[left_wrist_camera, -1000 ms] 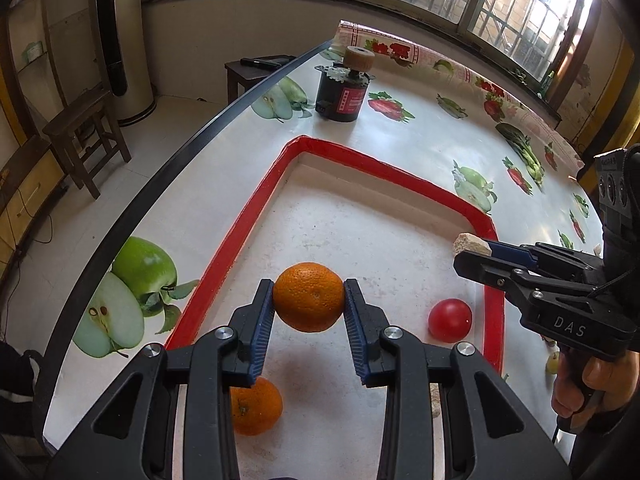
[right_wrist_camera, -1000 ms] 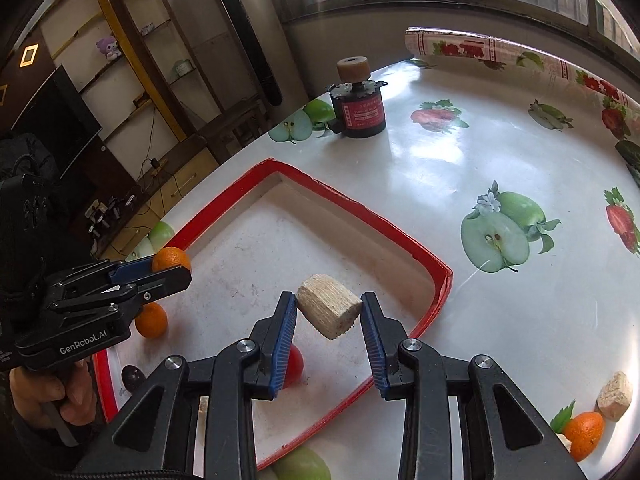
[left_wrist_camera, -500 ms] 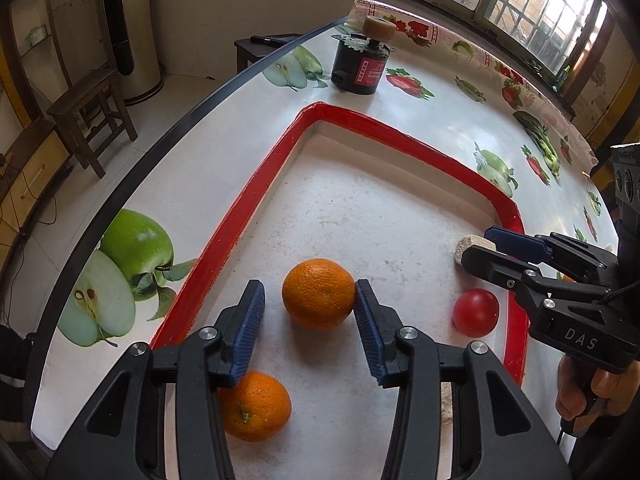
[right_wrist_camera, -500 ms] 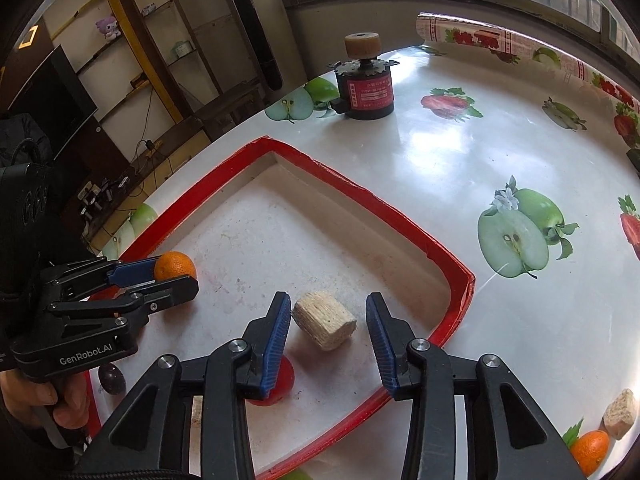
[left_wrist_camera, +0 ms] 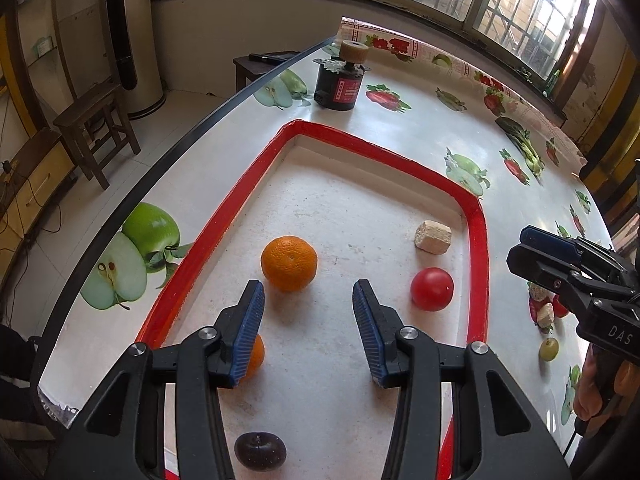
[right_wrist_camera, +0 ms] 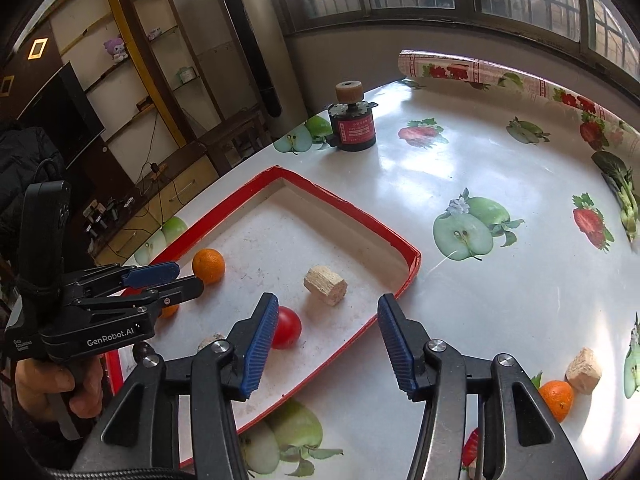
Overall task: Organize fruits
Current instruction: 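Lift both open tools out of the tray toward the remaining pile, then grasp a large beige block with the right tool while the left tool grasps a green fruit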
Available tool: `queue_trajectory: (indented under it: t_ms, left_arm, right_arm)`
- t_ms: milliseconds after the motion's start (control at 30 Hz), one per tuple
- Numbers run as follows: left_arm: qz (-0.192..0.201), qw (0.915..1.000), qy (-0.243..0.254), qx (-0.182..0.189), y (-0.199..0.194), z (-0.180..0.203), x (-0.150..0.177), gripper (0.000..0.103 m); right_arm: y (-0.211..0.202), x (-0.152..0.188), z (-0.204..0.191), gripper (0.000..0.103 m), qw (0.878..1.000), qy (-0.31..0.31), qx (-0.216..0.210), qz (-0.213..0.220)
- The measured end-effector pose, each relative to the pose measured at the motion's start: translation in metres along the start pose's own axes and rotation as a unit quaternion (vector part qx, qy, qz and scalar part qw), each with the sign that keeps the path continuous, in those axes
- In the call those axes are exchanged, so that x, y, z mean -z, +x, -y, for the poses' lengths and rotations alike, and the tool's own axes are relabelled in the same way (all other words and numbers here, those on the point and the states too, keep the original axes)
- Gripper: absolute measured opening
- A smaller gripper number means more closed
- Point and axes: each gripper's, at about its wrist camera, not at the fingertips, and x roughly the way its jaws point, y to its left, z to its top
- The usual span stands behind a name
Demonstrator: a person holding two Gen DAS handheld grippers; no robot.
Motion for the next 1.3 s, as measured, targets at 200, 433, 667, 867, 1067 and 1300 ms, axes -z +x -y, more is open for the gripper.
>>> queue_trajectory:
  t_ms: [200,433,667,867,1067,1300]
  left_arm:
    - [0.012,0.9999,0.007,0.010,-0.015,0.015,0.004,0.044]
    - [0.019,0.9993,0.021,0.025,-0.024,0.037,0.010,0.044]
    - [0.019,0.9982,0.038,0.043,-0.030,0.062,0.018,0.044]
    - [0.013,0.9967,0.055,0.059,-0.028,0.086,0.025,0.044]
    - [0.007,0.9946,0.075,0.071,-0.027,0.110,0.032,0.044]
    - [-0.004,0.9913,0.101,0.085,-0.025,0.138,0.043,0.044]
  right_arm:
    - [-0.030,0.015,0.007,0.054,1.000,0.011,0.005,0.015]
    - [-0.058,0.037,0.023,0.055,0.999,0.021,0.022,0.023]
    - [-0.086,0.066,0.049,0.058,0.998,0.041,0.048,0.025]
    - [-0.107,0.091,0.075,0.058,0.995,0.066,0.070,0.025]
    - [-0.123,0.107,0.098,0.058,0.992,0.085,0.088,0.026]
    - [-0.134,0.119,0.115,0.058,0.990,0.100,0.098,0.031]
